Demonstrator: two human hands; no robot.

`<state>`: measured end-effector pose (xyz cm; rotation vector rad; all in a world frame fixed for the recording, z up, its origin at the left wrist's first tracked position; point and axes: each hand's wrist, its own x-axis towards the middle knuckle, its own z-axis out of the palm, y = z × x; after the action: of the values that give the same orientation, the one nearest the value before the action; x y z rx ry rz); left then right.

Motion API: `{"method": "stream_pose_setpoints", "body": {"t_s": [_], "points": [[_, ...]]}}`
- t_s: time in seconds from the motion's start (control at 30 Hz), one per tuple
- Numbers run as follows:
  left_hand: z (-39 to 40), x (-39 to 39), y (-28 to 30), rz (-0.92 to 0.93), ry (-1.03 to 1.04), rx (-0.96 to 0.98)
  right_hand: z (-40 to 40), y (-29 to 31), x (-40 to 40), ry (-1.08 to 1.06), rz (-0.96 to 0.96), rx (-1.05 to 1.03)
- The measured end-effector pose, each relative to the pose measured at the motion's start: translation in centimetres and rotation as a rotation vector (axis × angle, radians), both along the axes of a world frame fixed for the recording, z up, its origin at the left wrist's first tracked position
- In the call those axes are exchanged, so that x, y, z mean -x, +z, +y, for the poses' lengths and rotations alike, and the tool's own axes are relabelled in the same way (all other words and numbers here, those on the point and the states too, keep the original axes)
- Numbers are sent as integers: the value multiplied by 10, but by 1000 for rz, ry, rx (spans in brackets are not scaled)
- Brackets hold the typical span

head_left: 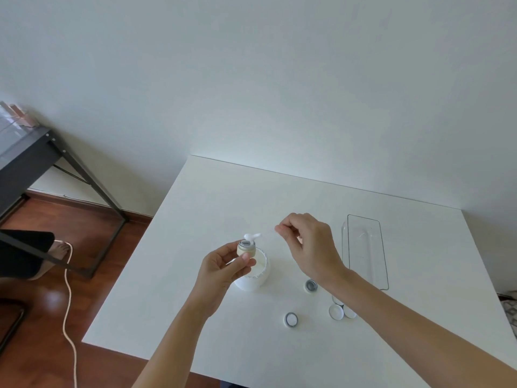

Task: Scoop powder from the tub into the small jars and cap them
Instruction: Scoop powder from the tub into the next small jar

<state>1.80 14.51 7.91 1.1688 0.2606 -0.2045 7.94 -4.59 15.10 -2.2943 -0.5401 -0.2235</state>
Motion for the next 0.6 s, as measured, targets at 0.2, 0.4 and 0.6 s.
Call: {"method": "stream_pose_setpoints", "body": {"t_s": [0.2,0.4,0.6], "points": [[0,0,1,9,4,45,-7,-6,7,218,-409,226],[0,-1,0,13,15,78,-15,-6,9,229,-539,275],[3,-2,-3,-8,27,95,-20,-5,9,205,-435,202]]}}
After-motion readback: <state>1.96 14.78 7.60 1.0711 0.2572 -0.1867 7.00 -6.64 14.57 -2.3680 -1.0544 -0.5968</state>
